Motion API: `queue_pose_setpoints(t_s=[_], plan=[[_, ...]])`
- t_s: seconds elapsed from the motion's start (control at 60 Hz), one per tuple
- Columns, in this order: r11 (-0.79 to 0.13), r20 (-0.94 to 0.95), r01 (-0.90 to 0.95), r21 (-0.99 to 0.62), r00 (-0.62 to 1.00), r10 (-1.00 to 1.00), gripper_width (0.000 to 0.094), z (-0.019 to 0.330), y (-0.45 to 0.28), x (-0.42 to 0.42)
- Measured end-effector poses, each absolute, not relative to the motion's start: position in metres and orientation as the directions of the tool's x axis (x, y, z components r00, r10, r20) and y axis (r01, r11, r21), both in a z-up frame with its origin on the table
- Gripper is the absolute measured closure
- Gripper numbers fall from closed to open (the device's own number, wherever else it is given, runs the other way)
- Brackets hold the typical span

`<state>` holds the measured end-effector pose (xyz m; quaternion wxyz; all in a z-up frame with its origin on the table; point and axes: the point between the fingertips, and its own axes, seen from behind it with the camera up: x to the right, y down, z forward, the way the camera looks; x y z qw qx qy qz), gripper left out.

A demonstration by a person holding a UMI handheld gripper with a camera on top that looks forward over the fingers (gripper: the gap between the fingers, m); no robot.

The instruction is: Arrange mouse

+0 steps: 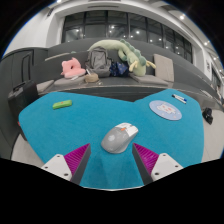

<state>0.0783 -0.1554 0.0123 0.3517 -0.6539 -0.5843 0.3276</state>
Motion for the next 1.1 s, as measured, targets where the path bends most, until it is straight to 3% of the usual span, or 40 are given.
queue_pose_setpoints(t_s=[0.15,0.6,0.667,0.75,0.85,0.983,1.1], plan=[[-0.111,-0.057,0.577,-0.809,0.111,0.992,0.0073,-0.008,-0.153,0.045],[-0.038,-0.027,0.602,-0.797,0.027,0.999,0.0093,-0.018,-0.158,-0.048],[-0.052,-0.032,0.605,-0.794,0.044,0.999,0.0142,-0.019,-0.155,-0.051],[-0.043,-0.003,0.604,-0.795,0.067,0.998,0.0463,-0.020,-0.146,-0.053],[-0.011,0.021,0.603,-0.798,0.046,0.999,0.0524,-0.019,-0.147,-0.055],[-0.043,-0.028,0.602,-0.797,0.034,0.999,0.0563,-0.015,-0.149,-0.054],[-0.051,-0.043,0.548,-0.835,0.026,0.999,0.0562,0.033,-0.135,-0.059]])
